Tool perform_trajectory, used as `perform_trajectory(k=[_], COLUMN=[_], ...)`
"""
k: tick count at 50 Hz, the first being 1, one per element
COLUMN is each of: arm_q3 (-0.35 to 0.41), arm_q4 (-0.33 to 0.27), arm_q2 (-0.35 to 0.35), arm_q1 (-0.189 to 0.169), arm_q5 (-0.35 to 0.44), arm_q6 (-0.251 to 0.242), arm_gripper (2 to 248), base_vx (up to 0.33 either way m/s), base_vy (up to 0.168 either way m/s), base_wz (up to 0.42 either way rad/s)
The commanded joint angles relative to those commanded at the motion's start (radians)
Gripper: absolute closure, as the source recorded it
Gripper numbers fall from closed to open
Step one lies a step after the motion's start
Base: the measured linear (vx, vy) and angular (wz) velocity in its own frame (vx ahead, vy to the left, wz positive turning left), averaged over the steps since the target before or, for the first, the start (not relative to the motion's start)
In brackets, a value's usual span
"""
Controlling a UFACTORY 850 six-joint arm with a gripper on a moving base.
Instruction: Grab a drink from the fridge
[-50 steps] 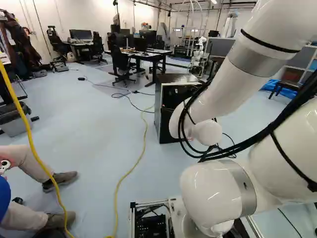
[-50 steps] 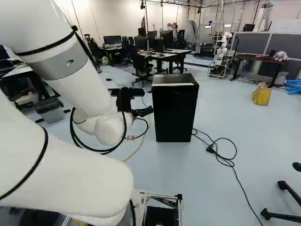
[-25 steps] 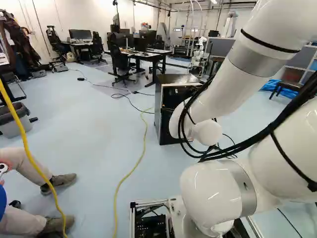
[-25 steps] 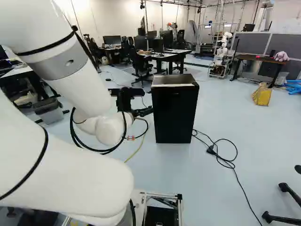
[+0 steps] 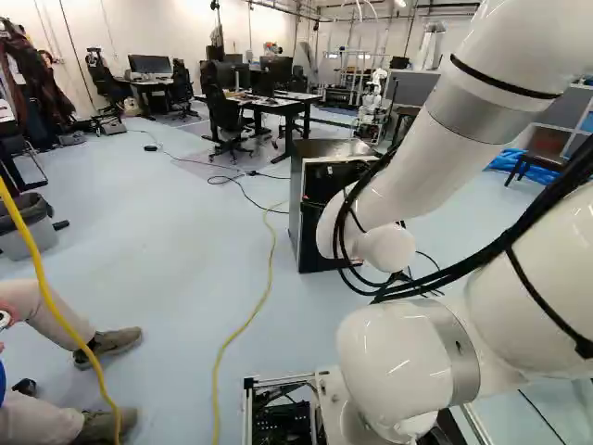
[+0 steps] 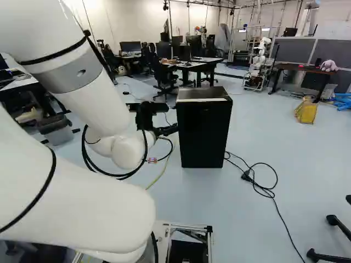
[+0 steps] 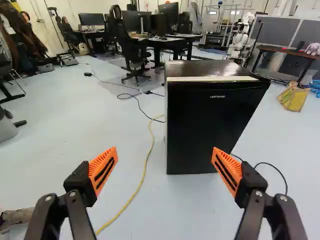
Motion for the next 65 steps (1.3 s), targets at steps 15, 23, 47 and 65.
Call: perform_trajectory(k=[15,23,47,65], arm_q3=[0.0,0.0,0.0,0.0], arm_q4=[0.0,0.0,0.0,0.0], arm_q2=[0.0,0.0,0.0,0.0], arm_q1=[0.0,0.0,0.0,0.0], arm_q5=[0.0,0.0,0.0,0.0], arm_q6=[0.0,0.0,0.0,0.0], arm_gripper=[3,3,3,3], base_vx=[0.035,0.04,0.039,0.036], base_vy=[-0.001,-0.001,0.001,-0.001], base_wz=[-0.002,-0.002,-0.003,-0.003])
